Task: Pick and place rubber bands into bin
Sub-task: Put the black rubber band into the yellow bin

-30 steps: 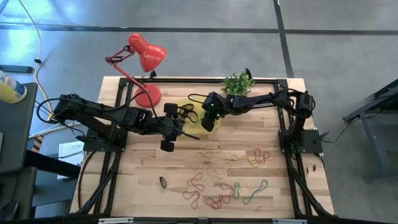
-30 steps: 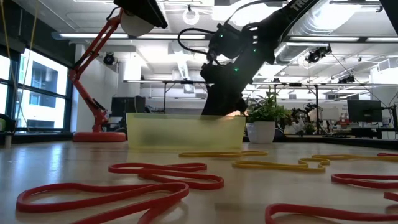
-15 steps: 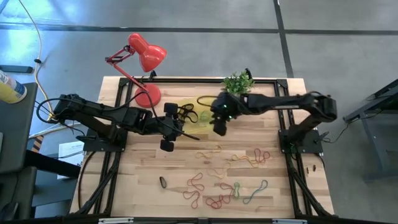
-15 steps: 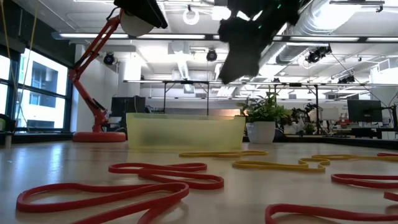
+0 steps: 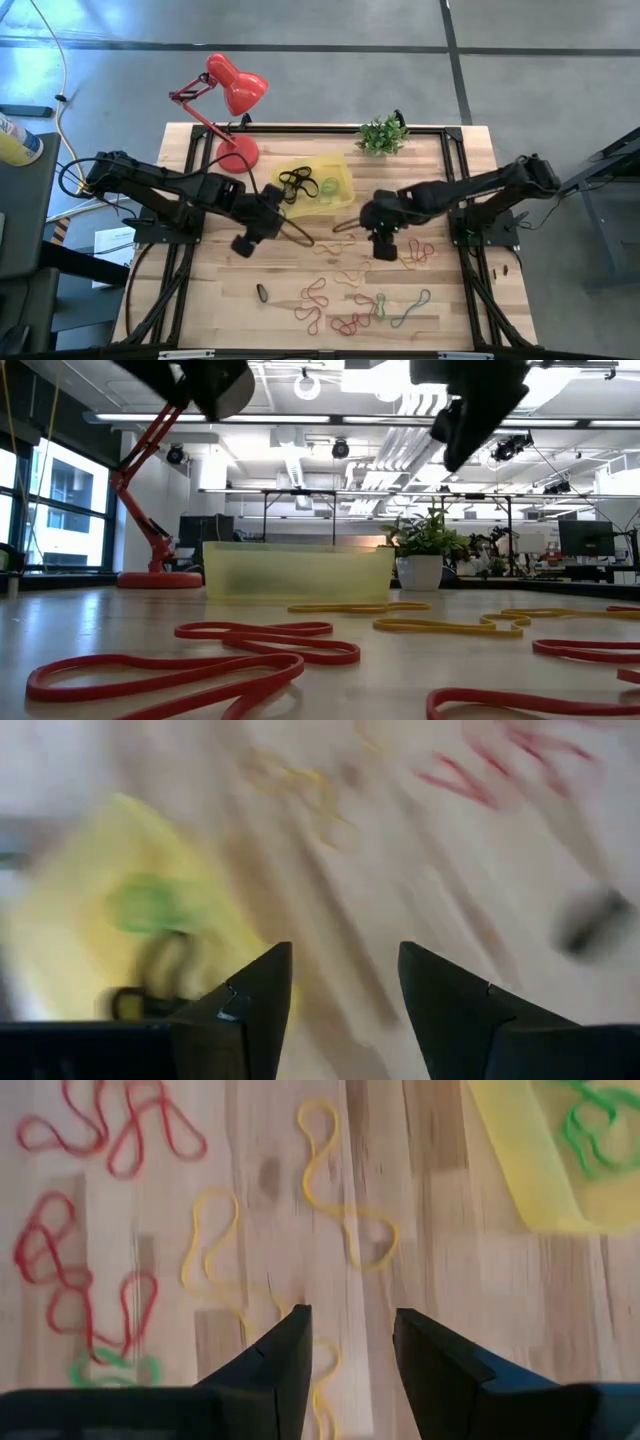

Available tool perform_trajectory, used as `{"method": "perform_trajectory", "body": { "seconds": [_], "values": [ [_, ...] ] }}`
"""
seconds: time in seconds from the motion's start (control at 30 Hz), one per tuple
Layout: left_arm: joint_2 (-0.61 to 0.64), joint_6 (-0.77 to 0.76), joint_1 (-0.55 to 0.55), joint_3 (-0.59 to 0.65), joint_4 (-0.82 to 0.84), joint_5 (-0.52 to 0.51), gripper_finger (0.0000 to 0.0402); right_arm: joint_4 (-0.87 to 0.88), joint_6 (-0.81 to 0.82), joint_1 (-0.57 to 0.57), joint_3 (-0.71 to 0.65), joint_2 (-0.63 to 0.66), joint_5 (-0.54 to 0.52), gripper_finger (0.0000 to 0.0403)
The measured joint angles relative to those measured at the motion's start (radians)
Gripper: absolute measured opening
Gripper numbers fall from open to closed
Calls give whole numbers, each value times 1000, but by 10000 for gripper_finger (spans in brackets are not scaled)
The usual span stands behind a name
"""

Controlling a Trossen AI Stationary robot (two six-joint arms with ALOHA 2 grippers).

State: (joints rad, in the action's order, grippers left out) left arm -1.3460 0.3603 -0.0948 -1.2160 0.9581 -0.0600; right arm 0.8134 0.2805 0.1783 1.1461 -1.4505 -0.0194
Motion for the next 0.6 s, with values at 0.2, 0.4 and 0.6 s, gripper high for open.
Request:
{"method": "perform_trajectory", "body": {
  "seconds": [0.2, 0.4, 0.6],
  "values": [
    [0, 33, -40, 0, 77, 98, 172, 81, 85, 91, 0, 7, -68, 134],
    [-28, 34, -126, 1, 34, 128, 172, 79, 184, 196, -18, 9, -140, 134],
    [-100, 8, -218, 1, -2, 118, 172, 0, 395, 323, -150, 21, -176, 134]
  ]
}}
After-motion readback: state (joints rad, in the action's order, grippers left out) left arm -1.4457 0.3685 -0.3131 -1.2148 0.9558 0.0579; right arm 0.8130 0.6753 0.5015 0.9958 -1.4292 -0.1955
